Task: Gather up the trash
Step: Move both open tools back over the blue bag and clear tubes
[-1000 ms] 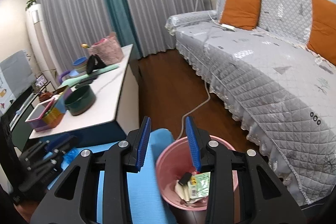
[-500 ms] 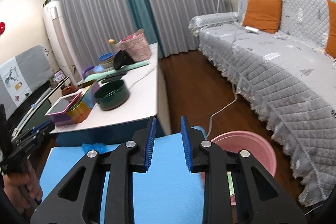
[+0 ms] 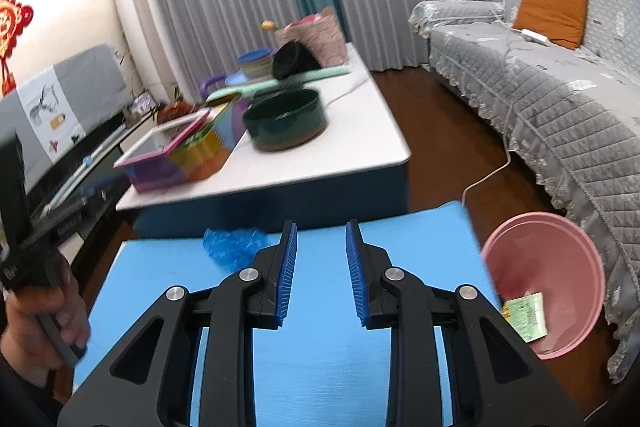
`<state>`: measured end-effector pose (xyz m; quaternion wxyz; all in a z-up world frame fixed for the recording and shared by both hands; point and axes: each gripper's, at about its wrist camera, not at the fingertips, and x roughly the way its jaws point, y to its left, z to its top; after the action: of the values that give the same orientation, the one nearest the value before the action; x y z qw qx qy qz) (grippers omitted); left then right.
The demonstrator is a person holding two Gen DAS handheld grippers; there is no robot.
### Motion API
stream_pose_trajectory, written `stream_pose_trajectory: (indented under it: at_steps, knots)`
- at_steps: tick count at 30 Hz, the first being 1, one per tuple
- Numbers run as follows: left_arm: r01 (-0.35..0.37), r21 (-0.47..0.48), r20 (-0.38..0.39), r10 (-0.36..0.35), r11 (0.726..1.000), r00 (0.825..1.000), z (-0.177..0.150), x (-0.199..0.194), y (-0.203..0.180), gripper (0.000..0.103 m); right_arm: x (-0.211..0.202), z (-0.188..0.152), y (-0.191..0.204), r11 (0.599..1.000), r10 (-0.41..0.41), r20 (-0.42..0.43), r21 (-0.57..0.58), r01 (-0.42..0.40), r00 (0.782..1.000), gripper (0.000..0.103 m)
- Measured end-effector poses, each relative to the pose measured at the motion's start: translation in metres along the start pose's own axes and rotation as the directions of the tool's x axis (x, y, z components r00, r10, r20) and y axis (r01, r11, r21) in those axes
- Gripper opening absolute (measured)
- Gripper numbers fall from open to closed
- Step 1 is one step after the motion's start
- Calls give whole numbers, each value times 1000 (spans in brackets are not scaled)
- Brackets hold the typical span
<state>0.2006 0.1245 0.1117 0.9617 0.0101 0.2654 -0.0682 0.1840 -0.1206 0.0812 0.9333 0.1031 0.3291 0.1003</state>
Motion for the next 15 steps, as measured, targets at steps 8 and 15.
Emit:
stream_pose_trajectory:
  at_steps: [8,15]
  knots:
    - [-16,-91,3,17,996,1000,2,2,45,32,80,-52,55,1000,-4,-96,21,6,995,32]
    - [-14,-126,19,17,992,1000,3,2,57,32,141,-85,92,994,-52,-149,90,66,988,54]
